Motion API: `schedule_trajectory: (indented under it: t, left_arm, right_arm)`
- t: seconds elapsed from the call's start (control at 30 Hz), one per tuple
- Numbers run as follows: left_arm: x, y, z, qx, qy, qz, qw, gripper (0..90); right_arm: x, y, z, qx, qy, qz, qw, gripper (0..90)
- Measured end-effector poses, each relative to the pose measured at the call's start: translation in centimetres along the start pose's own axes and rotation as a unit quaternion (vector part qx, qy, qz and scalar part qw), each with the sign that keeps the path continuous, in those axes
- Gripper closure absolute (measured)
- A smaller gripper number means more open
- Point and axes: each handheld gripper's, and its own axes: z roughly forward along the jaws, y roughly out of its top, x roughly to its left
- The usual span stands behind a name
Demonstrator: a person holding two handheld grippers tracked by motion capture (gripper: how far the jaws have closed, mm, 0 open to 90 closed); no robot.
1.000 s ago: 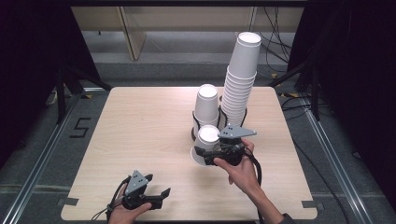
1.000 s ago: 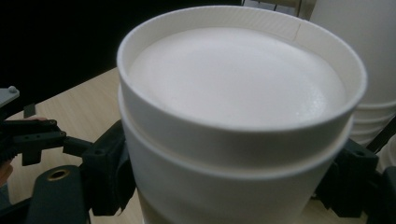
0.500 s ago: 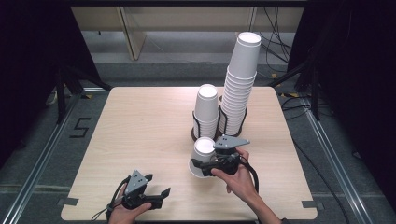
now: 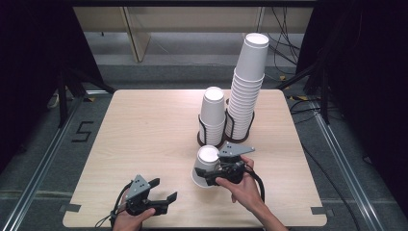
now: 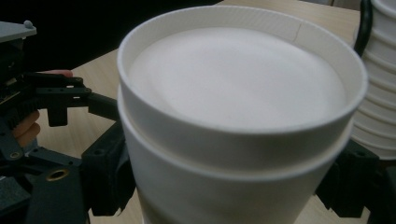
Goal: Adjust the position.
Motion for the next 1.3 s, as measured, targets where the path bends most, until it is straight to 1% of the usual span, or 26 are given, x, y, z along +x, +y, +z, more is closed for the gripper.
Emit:
schedule_trajectory:
  t: [0.1, 0.13, 0.17, 0.2, 0.23, 0.27, 0.3, 0.33, 0.37, 0.43, 0.47, 0.57, 0.6, 0.67, 0.7, 0.73, 0.77, 0.8, 0.83, 0.87, 0.9, 0.97, 1.0, 1.03, 1.17, 1.3]
  left_arm:
    - [-0.7, 0.3, 0.3, -0.029, -0.026, 0.002, 0.9992, 14.6]
    - [-0.9, 0.4, 0.4, -0.034, -0.036, 0.01, 0.9987, 14.6]
    - [-1.2, 0.4, 0.4, -0.035, -0.041, 0.021, 0.9983, 14.6]
    - [-1.4, 0.5, 0.6, -0.042, -0.045, 0.03, 0.9976, 14.6]
    - [-1.4, 0.5, 0.6, -0.042, -0.045, 0.03, 0.9976, 14.6]
    - [-1.8, 0.5, 0.6, -0.053, -0.049, 0.035, 0.9968, 14.6]
    - [-1.9, 0.6, 0.5, -0.061, -0.051, 0.051, 0.9955, 14.6]
    - [-2.0, 0.7, 0.5, -0.064, -0.048, 0.053, 0.9954, 14.6]
    - [-2.0, 0.7, 0.5, -0.064, -0.048, 0.053, 0.9954, 14.6]
    - [-2.0, 0.8, 0.8, -0.069, -0.06, 0.053, 0.9944, 14.6]
    - [-2.0, 0.8, 1.0, -0.064, -0.059, 0.053, 0.9947, 14.6]
    - [-2.2, 0.8, 1.3, -0.059, -0.059, 0.054, 0.995, 14.6]
    - [-2.3, 0.7, 1.7, -0.064, -0.07, 0.054, 0.994, 14.6]
    - [-2.6, 0.7, 2.0, -0.064, -0.076, 0.065, 0.9929, 14.6]
    - [-2.7, 0.8, 2.0, -0.056, -0.073, 0.07, 0.9933, 14.6]
    - [-2.7, 0.7, 2.2, -0.063, -0.081, 0.068, 0.9924, 14.6]
    - [-2.8, 0.7, 2.2, -0.053, -0.071, 0.073, 0.9934, 14.6]
    - [-2.8, 0.7, 2.2, -0.053, -0.071, 0.073, 0.9934, 14.6]
    - [-2.8, 0.7, 2.4, -0.059, -0.073, 0.072, 0.993, 14.6]
    - [-2.8, 0.7, 2.5, -0.06, -0.072, 0.068, 0.9933, 14.5]
    - [-2.8, 0.8, 2.5, -0.055, -0.066, 0.069, 0.9939, 13.5]
    - [-2.8, 0.8, 2.6, -0.059, -0.067, 0.069, 0.9937, 11.7]
    - [-2.8, 0.8, 2.7, -0.063, -0.07, 0.07, 0.9931, 10.4]
    - [-2.8, 0.8, 2.6, -0.058, -0.064, 0.071, 0.9937, 8.6]
    - [-3.0, 0.8, 3.0, -0.065, -0.066, 0.083, 0.9922, 2.1]
    - [-3.2, 0.9, 3.0, -0.063, -0.06, 0.097, 0.9914, 0.0]
  right_arm:
    - [0.3, 0.1, 0.3, -0.006, 0.005, 0.001, 1.0, 20.1]
    - [0.4, 0.2, 0.4, -0.003, 0.009, -0.001, 1.0, 20.2]
    - [0.6, 0.2, 0.4, -0.001, 0.005, 0.001, 1.0, 20.2]
    - [0.7, 0.2, 0.5, -0.005, 0.013, -0.007, 0.9999, 20.1]
    - [0.7, 0.2, 0.5, -0.005, 0.013, -0.007, 0.9999, 20.1]
    - [0.8, 0.2, 0.7, -0.011, 0.015, -0.013, 0.9998, 20.2]
    - [1.3, 0.2, 0.9, -0.008, 0.025, -0.005, 0.9996, 20.1]
    - [1.3, 0.3, 0.8, -0.006, 0.02, -0.014, 0.9997, 20.1]
    - [1.6, 0.3, 0.9, -0.004, 0.026, -0.008, 0.9996, 20.1]
    - [2.0, 0.4, 1.0, -0.005, 0.031, -0.009, 0.9995, 20.2]
    - [2.1, 0.4, 1.1, -0.009, 0.034, -0.015, 0.9993, 20.2]
    - [2.4, 0.6, 1.2, -0.012, 0.044, -0.016, 0.9988, 20.2]
    - [2.4, 0.6, 1.2, -0.012, 0.044, -0.016, 0.9988, 20.2]
    - [2.8, 0.7, 1.2, -0.009, 0.043, -0.021, 0.9988, 20.3]
    - [2.9, 0.7, 1.3, -0.012, 0.053, -0.018, 0.9984, 20.3]
    - [2.9, 0.7, 1.3, -0.013, 0.056, -0.021, 0.9981, 20.3]
    - [3.0, 0.7, 1.4, -0.012, 0.059, -0.02, 0.998, 20.4]
    - [3.0, 0.7, 1.4, -0.012, 0.059, -0.02, 0.998, 20.4]
    - [3.1, 0.7, 1.2, -0.007, 0.051, -0.023, 0.9984, 20.4]
    - [3.2, 0.6, 1.4, -0.01, 0.062, -0.02, 0.9978, 20.5]
    - [3.3, 0.6, 1.4, -0.01, 0.064, -0.021, 0.9977, 20.5]
    - [3.4, 0.7, 1.3, -0.005, 0.056, -0.024, 0.9981, 20.6]
    - [3.4, 0.7, 1.5, -0.009, 0.066, -0.023, 0.9975, 20.6]
    - [3.5, 0.7, 1.5, -0.011, 0.067, -0.021, 0.9974, 20.6]
    - [3.8, 0.8, 1.4, -0.014, 0.08, -0.011, 0.9966, 20.7]
    - [4.3, 0.9, 1.4, -0.015, 0.09, -0.011, 0.9957, 20.7]
